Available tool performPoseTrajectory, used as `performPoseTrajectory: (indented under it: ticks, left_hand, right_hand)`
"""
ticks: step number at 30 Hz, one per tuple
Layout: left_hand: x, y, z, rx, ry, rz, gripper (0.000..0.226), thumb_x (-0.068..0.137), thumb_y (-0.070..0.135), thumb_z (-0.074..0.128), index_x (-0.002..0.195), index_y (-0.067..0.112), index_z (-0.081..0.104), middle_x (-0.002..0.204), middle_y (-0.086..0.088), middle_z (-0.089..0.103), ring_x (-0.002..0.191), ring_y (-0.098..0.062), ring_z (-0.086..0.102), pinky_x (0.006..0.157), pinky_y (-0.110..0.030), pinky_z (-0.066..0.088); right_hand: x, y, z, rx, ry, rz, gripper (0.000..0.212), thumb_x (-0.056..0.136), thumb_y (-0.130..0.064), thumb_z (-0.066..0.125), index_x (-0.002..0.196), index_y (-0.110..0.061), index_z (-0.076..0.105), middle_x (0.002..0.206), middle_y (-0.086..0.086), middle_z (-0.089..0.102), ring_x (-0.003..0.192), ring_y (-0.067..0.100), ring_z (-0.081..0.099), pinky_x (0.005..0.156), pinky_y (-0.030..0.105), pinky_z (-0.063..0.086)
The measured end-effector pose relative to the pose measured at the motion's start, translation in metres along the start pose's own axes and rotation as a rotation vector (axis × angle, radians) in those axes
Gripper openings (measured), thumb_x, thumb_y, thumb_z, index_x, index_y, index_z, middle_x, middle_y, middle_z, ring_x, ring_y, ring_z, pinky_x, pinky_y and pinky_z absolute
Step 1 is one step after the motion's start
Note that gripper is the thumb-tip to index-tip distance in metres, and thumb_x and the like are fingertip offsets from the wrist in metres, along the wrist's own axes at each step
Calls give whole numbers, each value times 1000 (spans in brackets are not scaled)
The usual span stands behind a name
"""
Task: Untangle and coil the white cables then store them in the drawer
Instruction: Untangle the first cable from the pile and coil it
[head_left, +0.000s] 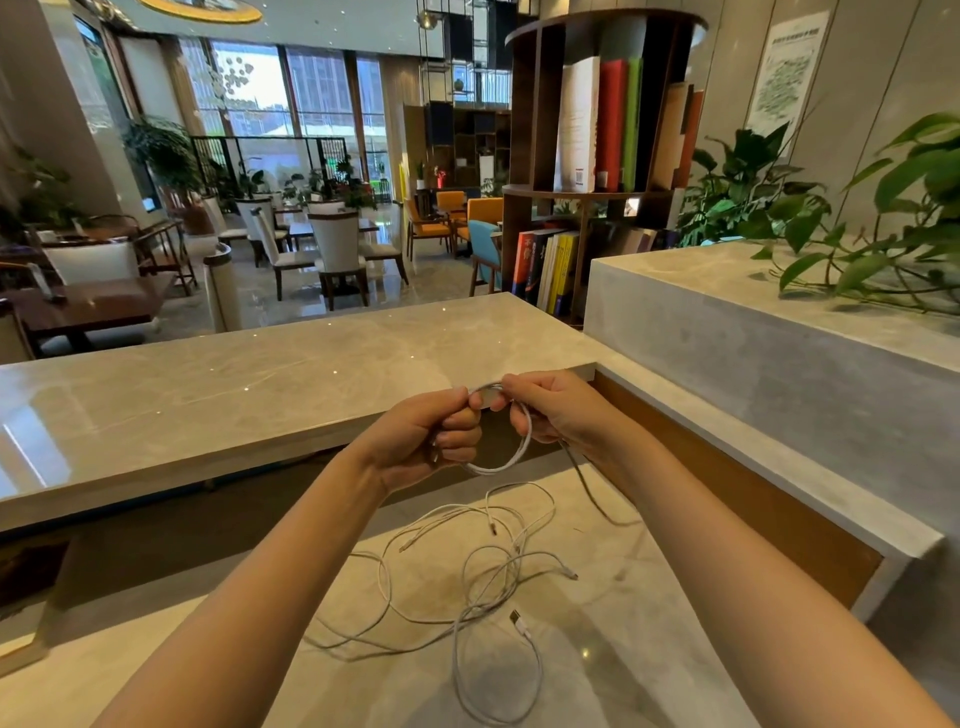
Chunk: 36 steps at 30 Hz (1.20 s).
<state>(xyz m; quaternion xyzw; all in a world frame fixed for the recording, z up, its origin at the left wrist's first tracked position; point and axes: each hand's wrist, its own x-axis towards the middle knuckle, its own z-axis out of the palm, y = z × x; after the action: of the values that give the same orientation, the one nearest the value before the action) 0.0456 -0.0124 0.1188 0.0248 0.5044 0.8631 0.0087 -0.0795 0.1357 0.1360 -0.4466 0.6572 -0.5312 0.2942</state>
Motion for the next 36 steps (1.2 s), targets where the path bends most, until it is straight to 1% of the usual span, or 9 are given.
performPoseTrajectory:
  ticks: [3, 8, 14, 18, 22, 24, 29, 33, 36]
  left_hand:
    - [-4, 4, -3, -92, 71, 36, 19, 93, 20, 39, 79, 11, 49, 50, 7, 36, 39, -4, 33, 40, -15, 28]
    - [-10, 0, -3, -261, -32, 48, 13, 88, 18, 50, 80, 10, 54, 51, 7, 40, 39, -3, 29, 39, -14, 30]
    - [0, -16, 8, 298, 271, 203, 27, 100, 22, 30, 80, 13, 46, 52, 6, 35, 43, -7, 31, 45, -19, 28]
    - [3, -28, 5, 758, 555, 277, 28, 101, 25, 29, 83, 14, 47, 60, 5, 40, 51, -9, 36, 53, -22, 34]
    - [8, -36, -1, 793, 576, 259, 27, 101, 23, 30, 82, 14, 48, 61, 4, 41, 51, -7, 37, 52, -19, 35]
    - [10, -35, -4, 754, 564, 243, 27, 101, 23, 30, 83, 13, 49, 61, 4, 41, 51, -8, 36, 51, -19, 35]
    - [15, -40, -4, 796, 660, 331, 27, 100, 24, 32, 82, 15, 50, 64, 2, 43, 54, -9, 39, 56, -24, 38]
    - [16, -31, -23, 1001, 845, 349, 27, 100, 27, 31, 81, 20, 48, 67, 0, 47, 60, -15, 44, 58, -32, 40]
    - [12, -24, -39, 810, 873, 264, 29, 101, 26, 31, 80, 18, 49, 64, 0, 43, 56, -13, 39, 55, -27, 34]
  right_hand:
    - [-5, 7, -5, -27, -5, -21, 23, 97, -22, 46, 97, -18, 68, 79, 0, 67, 58, 7, 49, 56, 16, 42]
    - [0, 16, 0, -661, 133, -28, 24, 93, -29, 54, 85, -12, 70, 79, 1, 64, 76, 16, 60, 73, 30, 47]
    - [-4, 8, 21, 282, 201, 213, 32, 95, -25, 51, 96, 1, 69, 78, 13, 72, 63, 16, 70, 56, 23, 57]
    - [-9, 9, 28, 570, 201, 342, 31, 96, -26, 50, 86, -5, 71, 77, 10, 73, 74, 20, 71, 80, 38, 58]
    - [-10, 12, 38, 710, 180, 397, 35, 94, -33, 51, 76, -8, 66, 62, 3, 58, 71, 18, 56, 92, 42, 46]
    - [-11, 16, 42, 618, 158, 356, 27, 90, -35, 58, 81, -10, 60, 64, 2, 51, 67, 16, 52, 81, 35, 46]
    - [-5, 35, 43, -303, 378, 105, 10, 83, -20, 67, 89, -16, 59, 96, 9, 57, 80, 19, 59, 71, 29, 49]
    - [-12, 34, 38, -277, 350, 93, 16, 94, -19, 53, 100, -9, 65, 73, 2, 62, 64, 13, 57, 63, 30, 51]
    - [-20, 28, 25, -333, 269, 32, 24, 97, -23, 46, 100, -15, 68, 63, -5, 52, 54, 5, 43, 49, 15, 36]
